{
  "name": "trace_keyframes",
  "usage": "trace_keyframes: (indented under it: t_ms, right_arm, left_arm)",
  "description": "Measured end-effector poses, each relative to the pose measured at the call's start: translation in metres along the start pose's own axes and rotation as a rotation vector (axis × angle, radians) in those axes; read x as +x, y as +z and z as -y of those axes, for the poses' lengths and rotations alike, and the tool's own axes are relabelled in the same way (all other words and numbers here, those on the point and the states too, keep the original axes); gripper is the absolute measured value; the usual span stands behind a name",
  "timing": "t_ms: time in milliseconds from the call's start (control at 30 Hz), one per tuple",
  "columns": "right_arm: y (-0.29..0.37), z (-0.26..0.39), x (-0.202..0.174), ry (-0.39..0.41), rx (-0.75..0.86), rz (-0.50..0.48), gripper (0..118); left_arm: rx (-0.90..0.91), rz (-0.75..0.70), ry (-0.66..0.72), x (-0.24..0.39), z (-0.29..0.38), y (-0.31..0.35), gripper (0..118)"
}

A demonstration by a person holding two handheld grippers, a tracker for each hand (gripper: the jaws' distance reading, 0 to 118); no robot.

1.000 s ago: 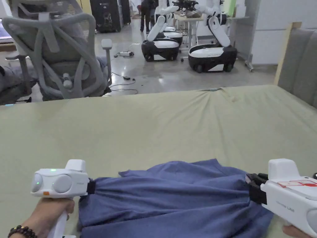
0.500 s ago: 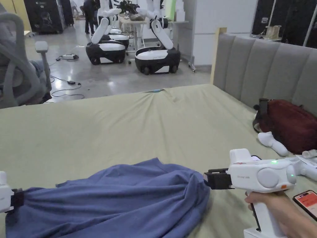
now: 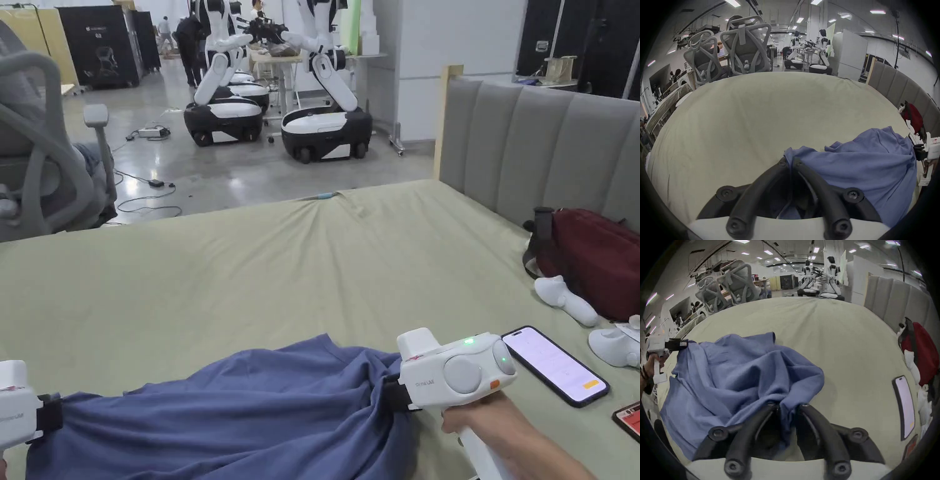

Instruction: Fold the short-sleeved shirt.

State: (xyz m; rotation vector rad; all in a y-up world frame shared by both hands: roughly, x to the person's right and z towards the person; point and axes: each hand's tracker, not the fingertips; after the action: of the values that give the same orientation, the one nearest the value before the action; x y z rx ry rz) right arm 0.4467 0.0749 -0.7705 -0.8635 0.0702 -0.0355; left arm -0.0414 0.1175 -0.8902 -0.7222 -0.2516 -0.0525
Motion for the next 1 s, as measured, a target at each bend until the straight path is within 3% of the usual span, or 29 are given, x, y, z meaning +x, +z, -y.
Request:
trace_keyframes:
  t_ms: [67, 200, 267, 467, 600, 767, 900, 1000]
  right_arm:
    - [0.012, -0.008, -0.007, 0.009, 0.085, 0.018, 17]
    - [0.056, -0.034, -0.022, -0.054, 0.329, -0.04, 16]
    - [0.078, -0.054, -0.034, -0.07, 0.434, 0.008, 16]
    - [0.125, -0.149, -0.064, -0.012, 0.637, 0.1, 16]
    - [0.146, -0.217, -0.066, -0.049, 0.712, 0.162, 16]
    - [0.173, -0.291, -0.07, -0.021, 0.727, 0.261, 16]
    - [0.184, -0.339, -0.064, -0.075, 0.732, 0.24, 16]
    - [0.184, -0.357, -0.066, -0.06, 0.721, 0.259, 16]
  left_arm:
    - [0.039, 0.011, 0.019, 0.001, -0.007, 0.011, 2]
    - [0.191, 0.105, 0.079, 0.004, -0.039, 0.051, 2]
    - [0.26, 0.121, 0.107, -0.001, -0.063, 0.065, 2]
    - [0.456, 0.077, 0.094, -0.014, -0.149, 0.124, 2]
    - [0.569, 0.04, 0.102, -0.032, -0.202, 0.161, 2]
    - [0.636, -0.053, 0.109, -0.047, -0.256, 0.188, 2]
    - [0.678, -0.068, 0.137, -0.049, -0.29, 0.195, 2]
    - [0.696, -0.097, 0.143, -0.043, -0.309, 0.19, 2]
